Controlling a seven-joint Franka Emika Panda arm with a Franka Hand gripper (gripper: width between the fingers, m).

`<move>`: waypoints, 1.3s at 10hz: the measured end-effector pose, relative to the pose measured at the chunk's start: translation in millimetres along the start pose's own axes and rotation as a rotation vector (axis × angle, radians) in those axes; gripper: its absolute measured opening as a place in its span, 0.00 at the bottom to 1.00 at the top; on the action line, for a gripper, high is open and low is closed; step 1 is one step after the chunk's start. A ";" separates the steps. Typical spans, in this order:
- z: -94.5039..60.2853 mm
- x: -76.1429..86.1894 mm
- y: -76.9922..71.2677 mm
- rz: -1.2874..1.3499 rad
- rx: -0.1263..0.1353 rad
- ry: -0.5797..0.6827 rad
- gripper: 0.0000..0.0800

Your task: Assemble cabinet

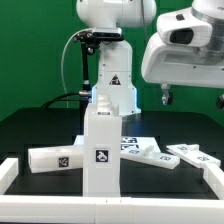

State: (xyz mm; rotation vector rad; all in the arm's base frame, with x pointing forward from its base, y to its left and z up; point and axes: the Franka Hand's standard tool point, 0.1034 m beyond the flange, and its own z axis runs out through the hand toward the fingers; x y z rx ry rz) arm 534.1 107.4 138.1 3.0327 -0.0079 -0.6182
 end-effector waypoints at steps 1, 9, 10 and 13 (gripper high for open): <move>0.5 0.3 1.2 -0.022 -0.007 0.000 1.00; 3.9 7.7 11.3 -0.648 -0.167 -0.030 1.00; 8.9 11.7 15.9 -0.814 -0.217 -0.027 1.00; 21.3 16.5 25.4 -1.184 -0.314 -0.003 1.00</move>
Offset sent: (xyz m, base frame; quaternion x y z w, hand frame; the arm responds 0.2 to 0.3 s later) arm 0.0093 -0.0107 -0.0003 -0.0968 -0.0512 -0.2544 0.9609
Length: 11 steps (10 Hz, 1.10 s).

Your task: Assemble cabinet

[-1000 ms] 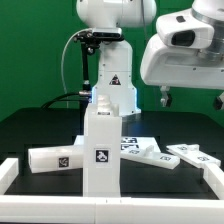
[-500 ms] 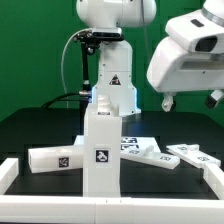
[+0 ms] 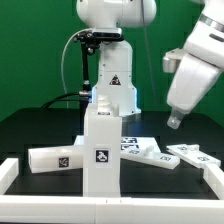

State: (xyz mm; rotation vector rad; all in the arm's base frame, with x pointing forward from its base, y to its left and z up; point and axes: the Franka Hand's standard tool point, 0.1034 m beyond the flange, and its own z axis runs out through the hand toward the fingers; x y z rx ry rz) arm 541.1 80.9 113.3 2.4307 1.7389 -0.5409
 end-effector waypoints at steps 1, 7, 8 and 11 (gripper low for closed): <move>0.1 -0.3 1.3 -0.074 0.000 0.000 1.00; 46.7 -30.5 -5.7 -0.306 -0.105 0.050 1.00; 51.7 -42.3 -0.3 -0.301 -0.096 0.054 1.00; 54.3 -37.6 -2.7 -0.302 -0.103 0.044 1.00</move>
Offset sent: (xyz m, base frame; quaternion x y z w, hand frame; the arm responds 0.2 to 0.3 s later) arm 0.0000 0.0000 0.0000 0.0000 0.0000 0.0000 1.0000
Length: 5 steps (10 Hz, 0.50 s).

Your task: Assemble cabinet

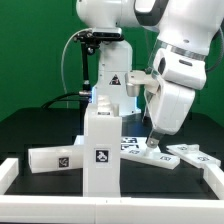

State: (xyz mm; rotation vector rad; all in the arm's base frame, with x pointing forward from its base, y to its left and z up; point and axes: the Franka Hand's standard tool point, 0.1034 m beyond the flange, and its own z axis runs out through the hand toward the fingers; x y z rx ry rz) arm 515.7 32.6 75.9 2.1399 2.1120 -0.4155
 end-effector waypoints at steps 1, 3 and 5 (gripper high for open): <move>6.9 -1.3 -2.2 -0.018 -0.001 -0.012 1.00; 14.6 -10.4 -6.9 -0.074 -0.006 -0.115 1.00; 14.5 -15.8 -7.2 -0.114 -0.013 -0.170 1.00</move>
Offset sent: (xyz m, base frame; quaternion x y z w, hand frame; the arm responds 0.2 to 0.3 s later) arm -0.0036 -0.0355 0.0098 -0.0203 -0.1940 -0.0547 0.9793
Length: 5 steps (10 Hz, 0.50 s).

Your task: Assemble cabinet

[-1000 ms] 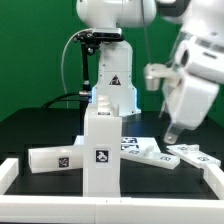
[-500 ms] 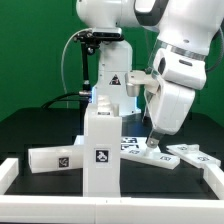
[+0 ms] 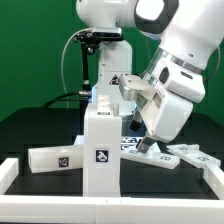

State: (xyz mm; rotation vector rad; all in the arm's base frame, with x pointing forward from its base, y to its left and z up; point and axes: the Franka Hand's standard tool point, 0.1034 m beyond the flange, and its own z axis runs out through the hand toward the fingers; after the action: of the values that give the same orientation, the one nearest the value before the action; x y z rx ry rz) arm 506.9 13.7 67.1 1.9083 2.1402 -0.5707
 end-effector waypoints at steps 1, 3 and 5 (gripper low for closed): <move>1.4 0.3 -4.0 0.025 0.022 -0.046 1.00; 1.8 13.0 -8.2 0.010 0.033 -0.122 1.00; 5.9 20.1 -14.7 -0.012 0.052 -0.211 1.00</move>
Offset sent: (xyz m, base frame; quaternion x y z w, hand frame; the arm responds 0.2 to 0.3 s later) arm 0.0000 0.0000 0.0000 0.0000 -0.1296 0.0000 0.9916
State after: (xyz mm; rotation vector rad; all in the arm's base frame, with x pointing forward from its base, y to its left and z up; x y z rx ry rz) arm 489.1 28.1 55.7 1.7732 2.0237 -0.7984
